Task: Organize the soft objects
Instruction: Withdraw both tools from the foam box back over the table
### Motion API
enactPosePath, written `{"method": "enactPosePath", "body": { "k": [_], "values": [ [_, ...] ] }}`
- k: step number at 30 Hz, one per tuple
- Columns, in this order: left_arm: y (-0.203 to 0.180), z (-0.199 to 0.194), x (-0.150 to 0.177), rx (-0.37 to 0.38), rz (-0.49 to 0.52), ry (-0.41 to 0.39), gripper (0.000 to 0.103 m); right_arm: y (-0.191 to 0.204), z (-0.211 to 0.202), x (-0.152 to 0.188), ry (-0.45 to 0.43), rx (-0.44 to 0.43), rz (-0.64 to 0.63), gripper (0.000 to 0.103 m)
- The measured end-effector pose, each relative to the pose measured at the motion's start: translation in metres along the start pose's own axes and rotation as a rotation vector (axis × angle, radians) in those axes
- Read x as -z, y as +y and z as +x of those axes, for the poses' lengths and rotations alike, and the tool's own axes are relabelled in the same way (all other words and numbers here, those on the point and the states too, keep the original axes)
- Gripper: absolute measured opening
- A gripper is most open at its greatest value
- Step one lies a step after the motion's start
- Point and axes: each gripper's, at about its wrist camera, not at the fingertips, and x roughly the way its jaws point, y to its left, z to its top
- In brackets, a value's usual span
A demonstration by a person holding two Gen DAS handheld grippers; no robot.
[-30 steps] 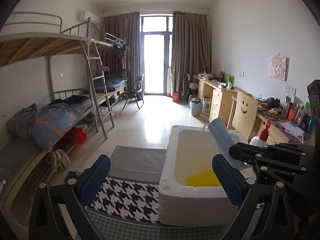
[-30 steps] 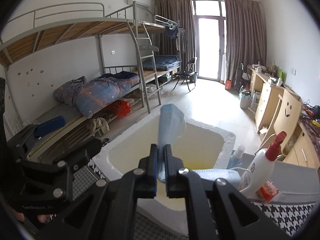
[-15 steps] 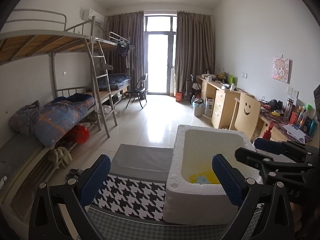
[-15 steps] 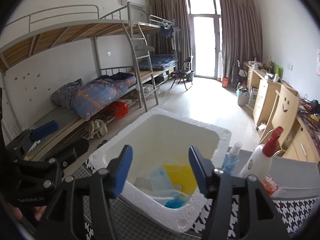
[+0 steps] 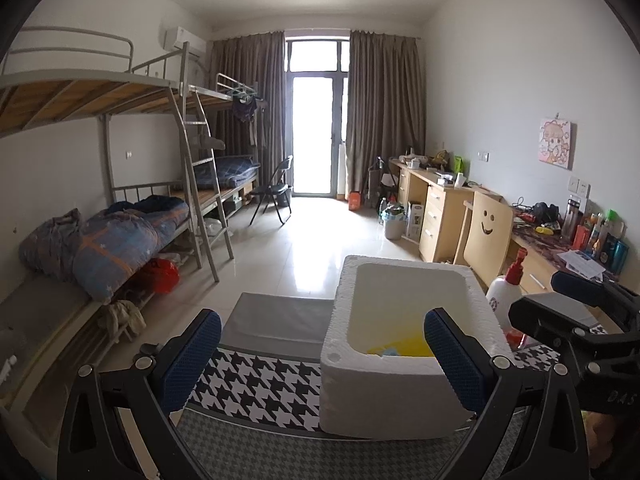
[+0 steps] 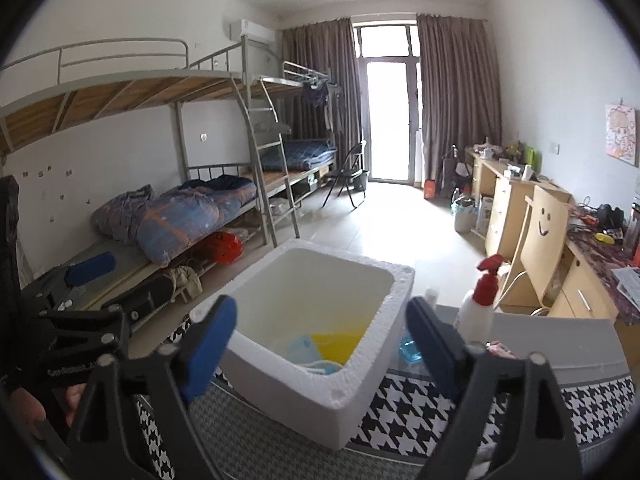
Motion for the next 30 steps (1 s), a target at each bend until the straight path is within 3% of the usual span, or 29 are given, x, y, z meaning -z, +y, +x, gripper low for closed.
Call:
{"method": "enactPosePath", "body": {
  "k": [30],
  "values": [
    [-0.028, -0.064, 0.013, 0.065, 0.045, -0.064, 0.102, -0.001, -0.073, 0.025, -0.091, 0.046, -0.022, 0.091]
  ]
}}
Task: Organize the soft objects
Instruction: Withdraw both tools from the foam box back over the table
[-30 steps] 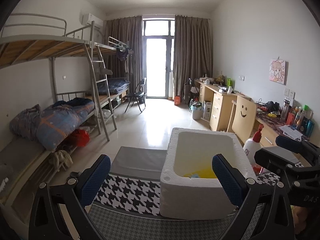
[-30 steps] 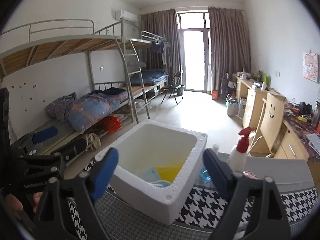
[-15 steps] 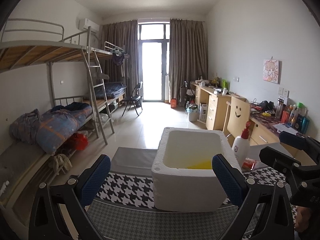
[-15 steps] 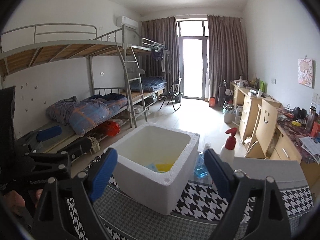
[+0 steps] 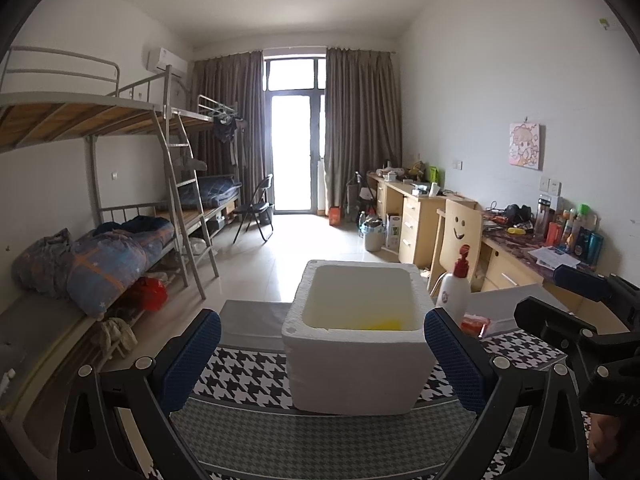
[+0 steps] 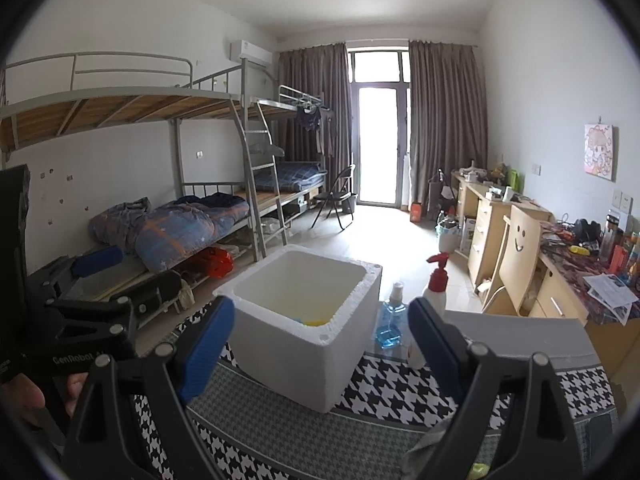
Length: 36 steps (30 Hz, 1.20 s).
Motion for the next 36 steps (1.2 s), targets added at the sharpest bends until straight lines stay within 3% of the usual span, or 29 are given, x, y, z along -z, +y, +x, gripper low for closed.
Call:
{"method": "enactPosePath", "body": {
  "k": [36],
  "values": [
    [-0.028, -0.060, 0.029, 0.137, 0.003, -0.049, 0.102, -0.011, -0.072, 0.037, -0.063, 0.049, 0.041, 0.091]
  ]
}}
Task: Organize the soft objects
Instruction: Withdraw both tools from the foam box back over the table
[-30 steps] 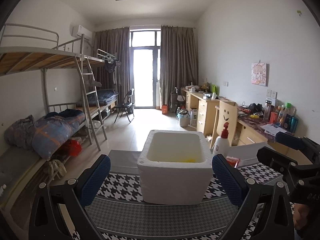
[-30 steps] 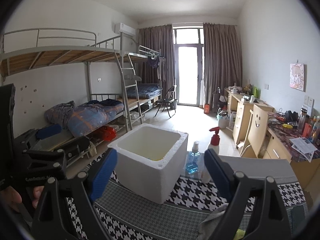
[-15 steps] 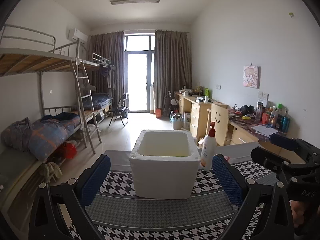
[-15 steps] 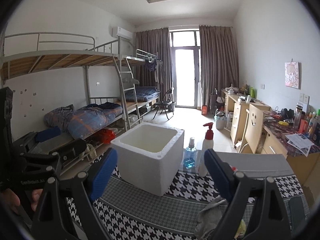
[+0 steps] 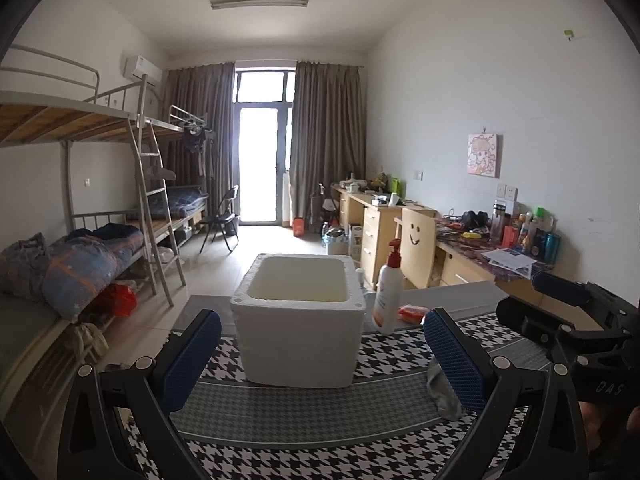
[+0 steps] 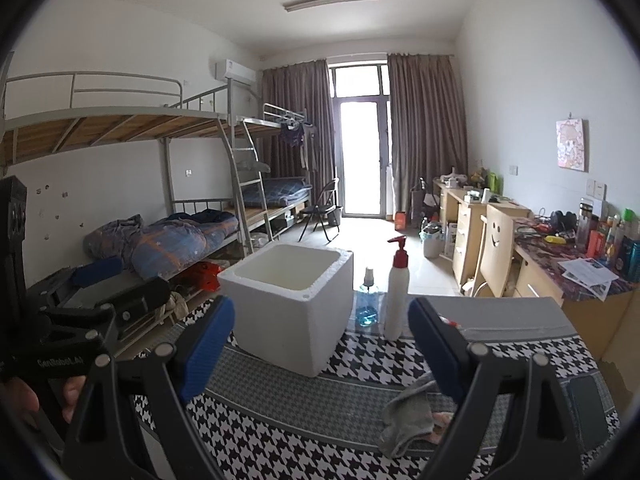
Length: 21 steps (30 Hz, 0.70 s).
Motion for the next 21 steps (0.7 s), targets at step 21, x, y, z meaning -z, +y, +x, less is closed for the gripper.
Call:
{"method": "enactPosePath", "body": {
  "k": [21],
  "values": [
    [-0.019, -0.011, 0.025, 0.066, 0.024, -0.013, 0.102, -0.009, -0.024, 0.023, -0.023, 0.078, 0.012, 0.091]
  ]
}}
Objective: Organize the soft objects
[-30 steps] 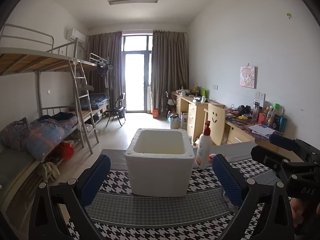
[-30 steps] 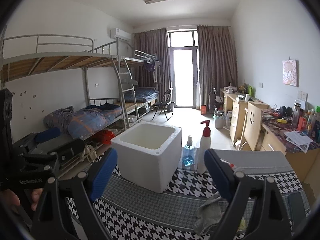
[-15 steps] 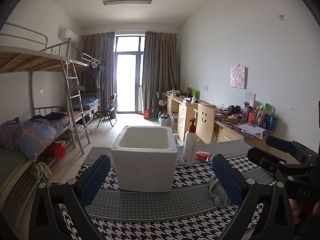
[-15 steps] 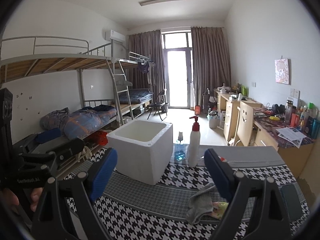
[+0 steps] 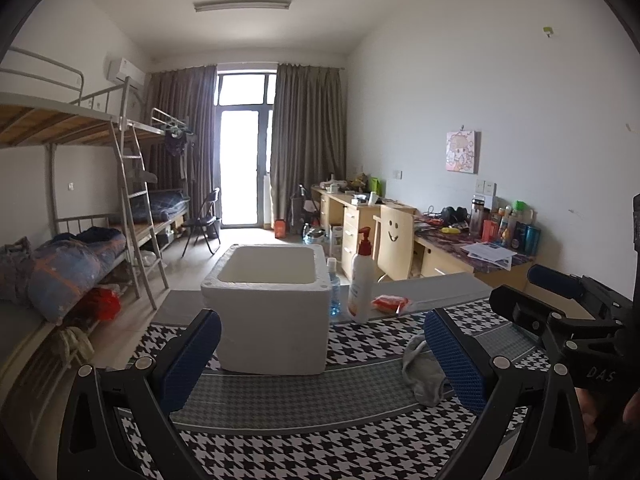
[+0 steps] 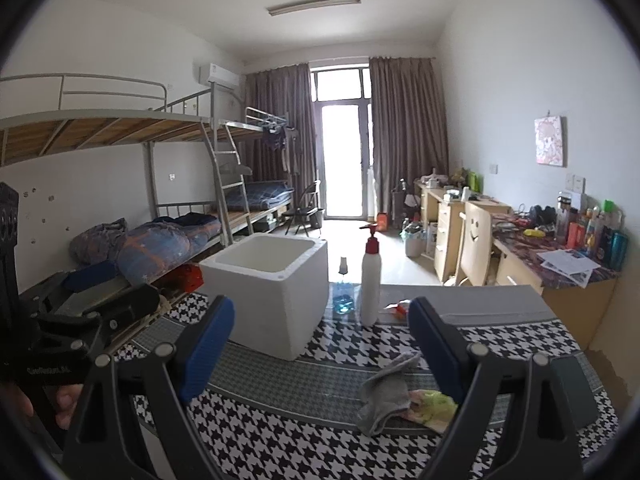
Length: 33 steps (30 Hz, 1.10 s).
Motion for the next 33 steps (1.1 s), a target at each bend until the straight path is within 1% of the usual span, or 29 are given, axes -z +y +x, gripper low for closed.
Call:
{"method": "enactPosePath", "body": {
  "k": [6, 9, 11, 15, 20, 25, 30, 32, 33],
  "values": [
    [-0.003, 0.000, 0.007, 0.014, -0.008, -0.006, 0.102, 0.001, -0.005, 0.009, -0.013, 0.029, -0.008, 0.091],
    [-0.004, -0.001, 0.011, 0.002, 0.002, -0.019, 0.102, 0.003, -0.007, 0.013, -0.028, 0.068, -0.016, 0.091],
    [-0.005, -0.001, 0.014, -0.003, 0.010, -0.022, 0.102, 0.002, -0.007, 0.016, -0.030, 0.072, -0.013, 0.091],
    [-0.005, 0.001, 0.019, 0.023, -0.006, -0.016, 0.102, 0.001, -0.007, 0.020, -0.024, 0.078, -0.004, 0.091],
    [-0.008, 0.007, 0.024, 0.033, 0.009, 0.002, 0.102, -0.003, -0.011, 0.027, -0.027, 0.086, 0.007, 0.091],
    [-0.010, 0.012, 0.028, 0.054, -0.005, 0.013, 0.102, -0.010, -0.012, 0.035, -0.024, 0.093, 0.026, 0.091],
    [-0.018, 0.019, 0.036, 0.077, 0.000, 0.029, 0.102, -0.019, -0.006, 0.043, 0.006, 0.108, 0.050, 0.091],
    [-0.023, 0.021, 0.038, 0.090, 0.010, 0.031, 0.102, -0.022, -0.005, 0.047, 0.013, 0.127, 0.049, 0.091],
    [-0.025, 0.023, 0.039, 0.092, 0.015, 0.036, 0.102, -0.024, -0.005, 0.049, 0.012, 0.154, 0.043, 0.091]
  ]
}}
